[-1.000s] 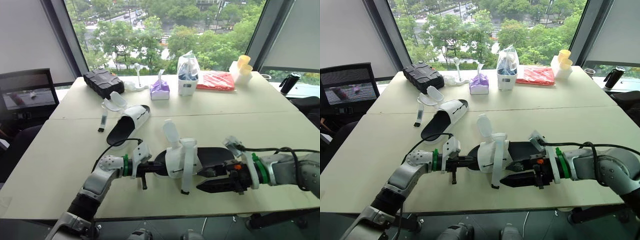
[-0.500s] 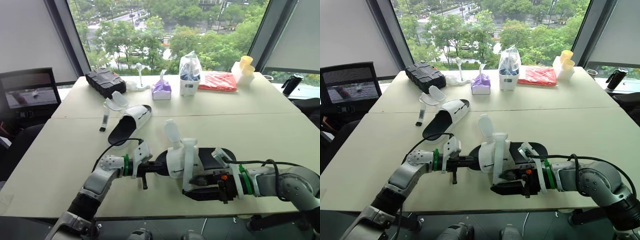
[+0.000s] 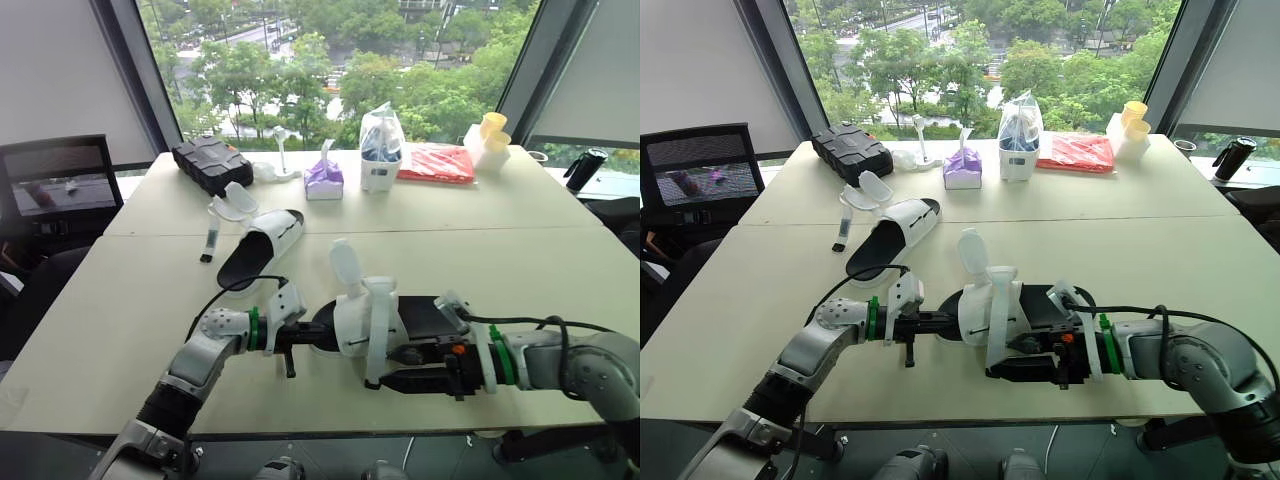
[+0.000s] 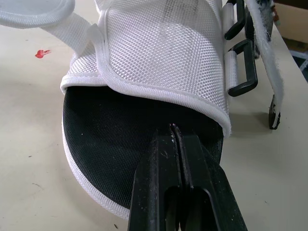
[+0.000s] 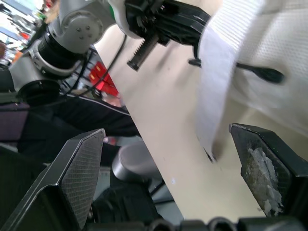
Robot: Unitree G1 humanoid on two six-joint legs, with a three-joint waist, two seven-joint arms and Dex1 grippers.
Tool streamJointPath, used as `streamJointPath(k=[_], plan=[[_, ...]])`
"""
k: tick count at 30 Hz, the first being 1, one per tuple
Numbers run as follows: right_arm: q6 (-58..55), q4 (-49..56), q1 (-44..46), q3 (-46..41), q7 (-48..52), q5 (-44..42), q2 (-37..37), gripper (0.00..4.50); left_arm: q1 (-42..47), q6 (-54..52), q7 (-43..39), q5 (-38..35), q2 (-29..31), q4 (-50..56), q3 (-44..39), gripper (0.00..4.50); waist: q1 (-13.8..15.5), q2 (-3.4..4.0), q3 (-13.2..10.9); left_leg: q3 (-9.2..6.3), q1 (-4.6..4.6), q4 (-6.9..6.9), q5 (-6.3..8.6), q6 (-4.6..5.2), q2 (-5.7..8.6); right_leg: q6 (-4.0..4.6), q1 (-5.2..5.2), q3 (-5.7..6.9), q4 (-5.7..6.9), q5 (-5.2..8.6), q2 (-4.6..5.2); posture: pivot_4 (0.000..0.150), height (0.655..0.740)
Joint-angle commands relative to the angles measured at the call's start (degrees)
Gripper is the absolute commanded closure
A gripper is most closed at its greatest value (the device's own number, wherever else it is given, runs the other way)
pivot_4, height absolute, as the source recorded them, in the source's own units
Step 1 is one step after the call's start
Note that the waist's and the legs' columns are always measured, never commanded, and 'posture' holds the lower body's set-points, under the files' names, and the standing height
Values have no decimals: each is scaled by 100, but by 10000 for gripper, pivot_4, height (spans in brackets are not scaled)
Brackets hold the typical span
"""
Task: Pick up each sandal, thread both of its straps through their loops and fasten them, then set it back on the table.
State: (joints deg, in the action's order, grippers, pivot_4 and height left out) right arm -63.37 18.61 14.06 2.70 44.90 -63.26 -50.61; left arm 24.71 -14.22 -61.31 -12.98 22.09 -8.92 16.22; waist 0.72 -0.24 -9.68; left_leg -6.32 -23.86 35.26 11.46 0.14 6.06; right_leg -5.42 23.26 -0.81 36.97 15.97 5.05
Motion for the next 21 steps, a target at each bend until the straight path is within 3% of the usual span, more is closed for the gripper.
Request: streamJointPath(k=[1,6,7,9,16,21], plan=[[44,-112,206,88,-34,256,294,169,-106,-110,0,215,43,-229,181,45000,1,-2,0,0,0,0,0,0,0,0,-1,0,0,0,0,1500,7400],[-54,-163,329,141,24,418,566,169,-110,-123,19,209,41,-206,178,45000,2,-4,0,0,0,0,0,0,2,-8,0,0,-1,-5,0,1500,7400],[-56,-163,333,157,27,459,606,2552,-113,-129,24,207,41,-200,176,45000,2,-5,0,-1,0,0,0,0,2,-10,0,0,-1,-5,0,1500,7400],[-66,-188,356,174,21,529,703,9045,-123,-134,34,206,40,-190,174,45000,2,-5,0,-1,0,-1,0,0,2,-10,0,1,0,-5,0,1500,7400],[-196,-76,343,134,116,582,796,44690,-159,-155,63,200,27,-146,186,45000,1,-6,0,-1,0,-1,0,0,2,-10,0,1,-1,-5,0,1500,7400],[-493,27,630,-44,311,341,590,44690,-170,-171,49,196,45,-123,209,45000,1,-5,0,-2,0,0,0,0,2,-10,0,1,-1,-6,0,1500,7400]])
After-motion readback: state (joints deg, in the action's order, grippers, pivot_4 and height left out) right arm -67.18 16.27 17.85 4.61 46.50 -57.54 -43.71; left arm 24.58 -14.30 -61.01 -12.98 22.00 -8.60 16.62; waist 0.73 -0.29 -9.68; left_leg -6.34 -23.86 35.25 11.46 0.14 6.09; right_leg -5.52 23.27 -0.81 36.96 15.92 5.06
